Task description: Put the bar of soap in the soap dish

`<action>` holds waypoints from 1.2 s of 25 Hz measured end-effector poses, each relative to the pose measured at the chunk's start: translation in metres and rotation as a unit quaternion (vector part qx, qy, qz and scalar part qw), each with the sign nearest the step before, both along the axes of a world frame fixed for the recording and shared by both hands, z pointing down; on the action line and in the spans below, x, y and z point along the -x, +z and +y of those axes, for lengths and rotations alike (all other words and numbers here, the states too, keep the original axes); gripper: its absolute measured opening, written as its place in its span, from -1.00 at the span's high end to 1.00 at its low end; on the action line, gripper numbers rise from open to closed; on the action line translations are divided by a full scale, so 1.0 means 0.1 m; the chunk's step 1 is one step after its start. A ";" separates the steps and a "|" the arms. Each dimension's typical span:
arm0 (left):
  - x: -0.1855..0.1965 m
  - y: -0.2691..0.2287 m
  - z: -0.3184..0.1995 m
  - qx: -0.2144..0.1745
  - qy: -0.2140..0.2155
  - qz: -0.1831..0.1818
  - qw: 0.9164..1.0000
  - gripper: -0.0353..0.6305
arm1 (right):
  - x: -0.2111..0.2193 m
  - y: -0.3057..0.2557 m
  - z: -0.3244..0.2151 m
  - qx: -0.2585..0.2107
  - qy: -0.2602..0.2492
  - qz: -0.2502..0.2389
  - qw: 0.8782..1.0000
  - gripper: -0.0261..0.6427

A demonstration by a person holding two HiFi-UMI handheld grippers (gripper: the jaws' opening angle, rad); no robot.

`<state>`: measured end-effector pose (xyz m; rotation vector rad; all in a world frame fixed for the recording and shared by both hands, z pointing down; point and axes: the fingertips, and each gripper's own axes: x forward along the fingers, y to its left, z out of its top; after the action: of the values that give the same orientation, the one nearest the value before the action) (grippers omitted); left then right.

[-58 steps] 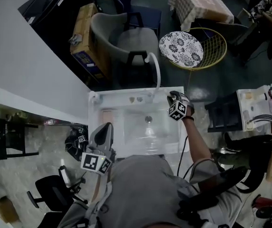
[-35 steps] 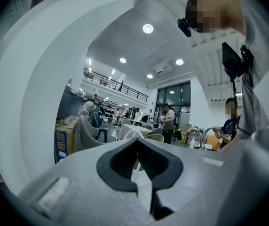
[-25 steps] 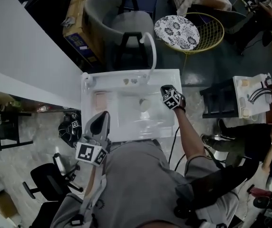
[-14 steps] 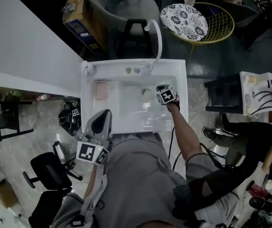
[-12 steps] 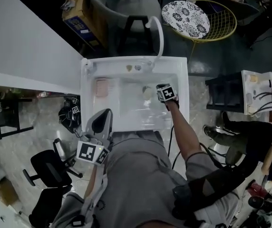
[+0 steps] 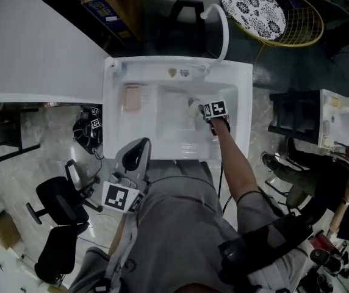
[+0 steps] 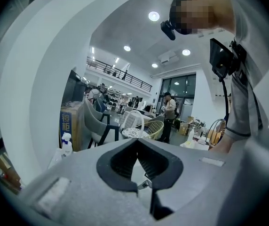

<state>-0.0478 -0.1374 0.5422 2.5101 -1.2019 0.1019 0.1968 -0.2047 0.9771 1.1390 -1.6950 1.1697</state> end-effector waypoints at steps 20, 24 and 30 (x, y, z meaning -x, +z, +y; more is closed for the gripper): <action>0.06 0.09 0.00 -0.012 -0.003 -0.022 1.000 0.89 | 0.28 0.75 0.03 0.095 0.052 0.108 0.988 0.06; 0.12 0.13 0.00 -0.004 -0.009 -0.023 1.000 0.89 | 0.32 0.85 0.03 0.097 0.015 0.099 0.990 0.10; 0.21 0.12 -0.02 -0.006 -0.017 -0.019 1.000 0.89 | 0.25 0.64 0.09 0.105 0.040 0.096 0.989 0.13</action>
<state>-0.0689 -0.1399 0.5538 2.5081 -1.2628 0.1355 0.1714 -0.1960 1.0415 1.1566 -1.3580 1.2162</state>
